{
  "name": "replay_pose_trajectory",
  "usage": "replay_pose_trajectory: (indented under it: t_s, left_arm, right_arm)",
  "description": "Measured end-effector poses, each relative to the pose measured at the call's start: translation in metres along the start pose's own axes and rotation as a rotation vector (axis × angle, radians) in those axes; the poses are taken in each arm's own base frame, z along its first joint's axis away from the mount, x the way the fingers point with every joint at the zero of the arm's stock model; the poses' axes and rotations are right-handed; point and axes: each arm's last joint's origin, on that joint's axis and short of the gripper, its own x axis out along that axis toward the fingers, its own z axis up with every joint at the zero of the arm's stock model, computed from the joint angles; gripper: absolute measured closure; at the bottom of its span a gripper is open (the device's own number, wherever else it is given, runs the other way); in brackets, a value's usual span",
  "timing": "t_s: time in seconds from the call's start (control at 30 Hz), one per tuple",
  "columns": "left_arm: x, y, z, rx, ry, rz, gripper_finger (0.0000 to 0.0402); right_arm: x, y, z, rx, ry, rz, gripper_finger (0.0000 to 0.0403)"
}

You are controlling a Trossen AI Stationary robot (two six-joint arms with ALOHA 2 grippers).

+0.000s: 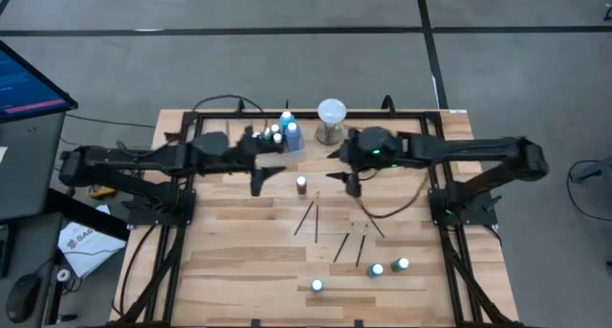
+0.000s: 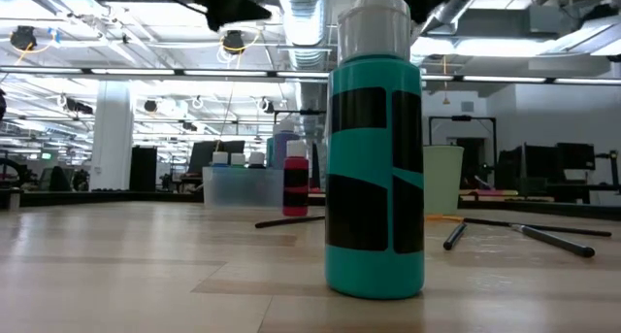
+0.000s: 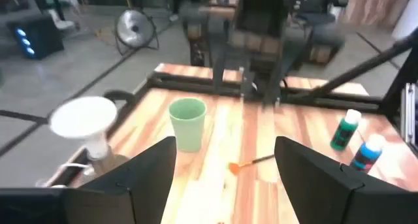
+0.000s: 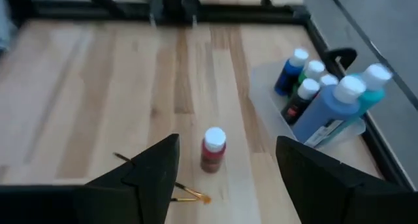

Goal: Pick & Place Paint Supplies
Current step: Put the small red paint bottle into the transparent bin

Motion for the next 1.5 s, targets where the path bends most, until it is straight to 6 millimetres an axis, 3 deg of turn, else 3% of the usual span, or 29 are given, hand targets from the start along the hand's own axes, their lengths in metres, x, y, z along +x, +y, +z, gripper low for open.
replay_pose_trajectory:
  t_s: [0.23, 0.47, 0.73, 0.93, 1.2, 1.5]
  left_arm:
    - [0.04, -0.008, -0.019, 0.058, 0.008, -0.112, 0.0144]
    - [0.064, -0.01, -0.065, 0.043, -0.082, -0.103, 0.0144]
    - [0.094, -0.013, -0.117, 0.042, 0.005, -0.096, 0.0144]
    - [0.108, -0.011, -0.14, -0.015, 0.066, -0.077, 0.0144]
    - [0.114, -0.001, -0.149, -0.024, 0.085, -0.04, 0.0144]
    - [0.112, 0.001, -0.146, -0.033, 0.079, -0.038, 0.0144]
  right_arm:
    - [-0.067, 0.014, 0.007, 0.046, -0.106, 0.054, 0.0154]
    - [-0.1, 0.019, 0.003, 0.113, -0.138, 0.093, 0.0154]
    - [-0.098, 0.023, 0.002, 0.122, -0.117, 0.107, 0.0154]
    - [-0.091, 0.024, 0.001, 0.12, -0.087, 0.107, 0.0154]
    - [-0.09, 0.03, 0.001, 0.12, -0.088, 0.133, 0.0154]
    - [-0.09, 0.031, 0.001, 0.122, -0.086, 0.138, 0.0154]
